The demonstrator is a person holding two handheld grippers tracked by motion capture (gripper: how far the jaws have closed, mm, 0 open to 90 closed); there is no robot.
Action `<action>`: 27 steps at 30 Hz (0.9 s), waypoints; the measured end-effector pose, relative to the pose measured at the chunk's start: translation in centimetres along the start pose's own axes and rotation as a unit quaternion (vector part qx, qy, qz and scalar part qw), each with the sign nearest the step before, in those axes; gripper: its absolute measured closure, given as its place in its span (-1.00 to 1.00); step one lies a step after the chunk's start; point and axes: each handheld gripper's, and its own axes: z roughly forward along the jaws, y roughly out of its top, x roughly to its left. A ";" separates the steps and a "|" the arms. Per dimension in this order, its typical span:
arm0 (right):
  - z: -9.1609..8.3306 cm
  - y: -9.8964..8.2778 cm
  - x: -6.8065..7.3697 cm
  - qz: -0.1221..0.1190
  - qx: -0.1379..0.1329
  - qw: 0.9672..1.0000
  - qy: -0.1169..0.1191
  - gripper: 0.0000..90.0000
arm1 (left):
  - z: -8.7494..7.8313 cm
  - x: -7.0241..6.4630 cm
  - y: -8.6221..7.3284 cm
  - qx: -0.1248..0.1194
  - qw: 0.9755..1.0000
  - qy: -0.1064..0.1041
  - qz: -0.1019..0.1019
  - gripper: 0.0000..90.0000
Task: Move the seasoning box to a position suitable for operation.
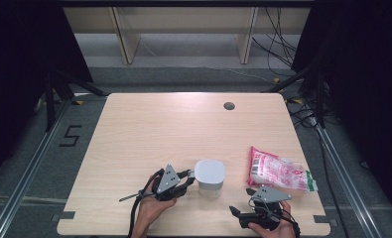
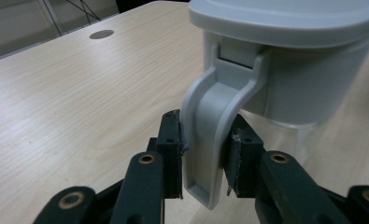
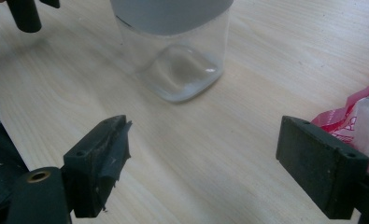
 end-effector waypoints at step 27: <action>0.1 0.0 0.0 -0.004 0.002 1.000 0.000 -0.60 | -1.4 0.3 0.3 -0.033 0.997 -0.073 -0.011 0.36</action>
